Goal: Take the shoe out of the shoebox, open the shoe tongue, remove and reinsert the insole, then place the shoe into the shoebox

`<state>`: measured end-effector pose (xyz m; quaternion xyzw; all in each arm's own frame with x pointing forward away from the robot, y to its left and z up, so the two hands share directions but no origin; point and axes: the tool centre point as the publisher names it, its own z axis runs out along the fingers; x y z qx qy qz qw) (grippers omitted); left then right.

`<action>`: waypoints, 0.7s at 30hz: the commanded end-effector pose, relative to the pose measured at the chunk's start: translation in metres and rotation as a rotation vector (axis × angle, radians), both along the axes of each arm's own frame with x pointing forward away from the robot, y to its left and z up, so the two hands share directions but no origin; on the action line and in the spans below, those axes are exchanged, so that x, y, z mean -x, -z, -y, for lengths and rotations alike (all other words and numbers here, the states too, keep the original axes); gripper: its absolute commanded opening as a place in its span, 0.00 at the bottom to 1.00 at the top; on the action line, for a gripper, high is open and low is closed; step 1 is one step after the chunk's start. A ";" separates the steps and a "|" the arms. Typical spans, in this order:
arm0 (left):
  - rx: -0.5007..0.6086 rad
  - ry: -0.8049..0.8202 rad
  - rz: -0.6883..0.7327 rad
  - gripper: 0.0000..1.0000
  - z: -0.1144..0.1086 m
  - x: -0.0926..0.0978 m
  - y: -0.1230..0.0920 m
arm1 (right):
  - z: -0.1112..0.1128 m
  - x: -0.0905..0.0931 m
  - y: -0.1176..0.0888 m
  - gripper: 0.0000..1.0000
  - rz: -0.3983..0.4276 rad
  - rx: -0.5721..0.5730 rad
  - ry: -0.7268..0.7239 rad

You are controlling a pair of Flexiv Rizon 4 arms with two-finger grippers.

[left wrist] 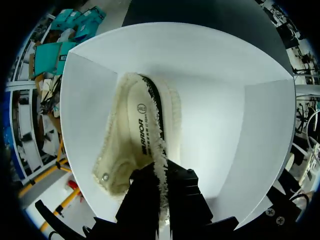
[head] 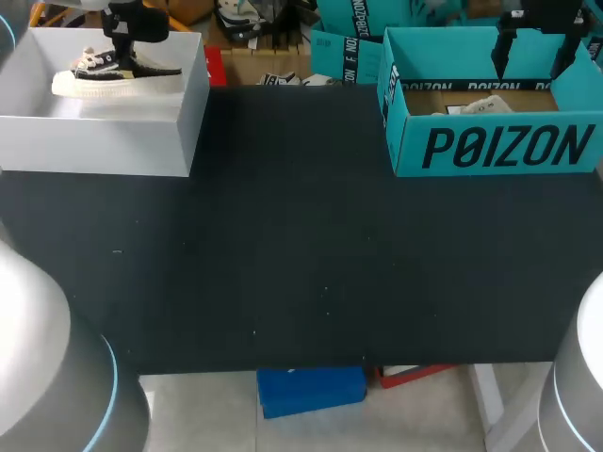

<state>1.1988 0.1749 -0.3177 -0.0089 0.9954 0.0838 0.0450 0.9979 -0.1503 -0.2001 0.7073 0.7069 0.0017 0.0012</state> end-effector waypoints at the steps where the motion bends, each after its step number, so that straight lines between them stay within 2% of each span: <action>1: -0.020 0.002 0.074 0.00 0.009 0.033 -0.051 | 0.000 -0.001 0.000 1.00 -0.001 0.000 0.000; 8: -0.059 -0.031 0.156 0.00 0.028 0.049 -0.107 | 0.000 -0.001 0.000 1.00 -0.001 0.000 0.000; 14: -0.065 -0.056 0.236 0.00 0.052 0.076 -0.152 | 0.000 -0.001 0.000 1.00 -0.001 0.000 0.000; 21: -0.051 -0.057 0.309 0.00 0.087 0.106 -0.188 | 0.000 -0.001 0.000 1.00 -0.001 0.000 0.000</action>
